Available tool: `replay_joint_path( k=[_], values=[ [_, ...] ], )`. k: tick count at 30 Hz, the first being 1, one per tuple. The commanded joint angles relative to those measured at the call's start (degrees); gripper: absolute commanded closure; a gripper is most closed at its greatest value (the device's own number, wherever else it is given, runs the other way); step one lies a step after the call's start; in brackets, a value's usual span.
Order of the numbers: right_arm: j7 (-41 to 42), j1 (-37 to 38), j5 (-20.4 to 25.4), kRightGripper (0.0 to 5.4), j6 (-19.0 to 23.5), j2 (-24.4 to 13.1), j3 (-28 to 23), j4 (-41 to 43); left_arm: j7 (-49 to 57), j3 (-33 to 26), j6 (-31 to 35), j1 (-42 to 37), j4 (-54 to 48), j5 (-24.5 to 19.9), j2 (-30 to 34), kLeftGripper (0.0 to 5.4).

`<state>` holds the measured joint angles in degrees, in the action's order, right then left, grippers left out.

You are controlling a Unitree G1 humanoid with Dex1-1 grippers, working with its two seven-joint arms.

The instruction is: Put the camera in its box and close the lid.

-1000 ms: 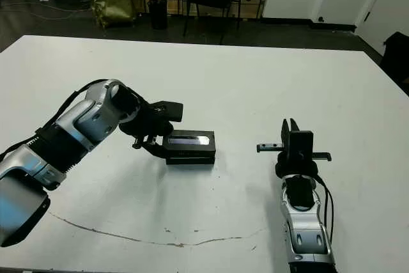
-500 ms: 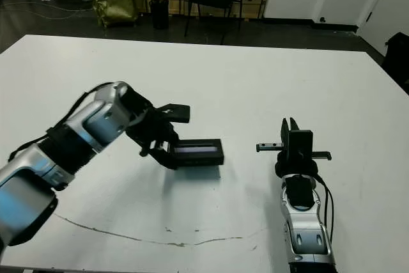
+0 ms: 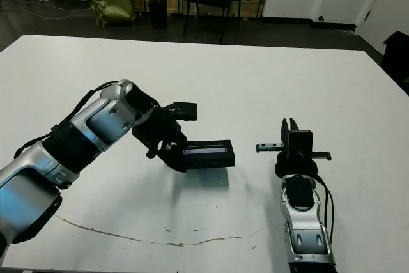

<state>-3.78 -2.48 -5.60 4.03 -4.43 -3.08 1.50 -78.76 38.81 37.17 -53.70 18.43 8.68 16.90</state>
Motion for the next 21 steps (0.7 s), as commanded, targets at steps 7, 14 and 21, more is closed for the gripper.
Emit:
replay_joint_path(
  k=[7,14,21],
  values=[
    [0.0,0.3,-0.1,5.40,-1.4,-0.4,-0.2,-2.3,7.0,-0.6,-15.5,1.7,-5.8,4.2,3.4,2.98],
    [-0.1,0.5,0.2,5.40,-1.8,0.0,-0.3,-2.2,5.9,-0.7,-22.0,-1.6,-4.4,5.1,3.2,2.98],
    [-0.1,0.5,0.1,5.40,-1.9,-0.3,-0.4,-2.5,3.3,0.6,-22.6,-1.4,-1.8,5.6,2.9,2.98]
  ],
)
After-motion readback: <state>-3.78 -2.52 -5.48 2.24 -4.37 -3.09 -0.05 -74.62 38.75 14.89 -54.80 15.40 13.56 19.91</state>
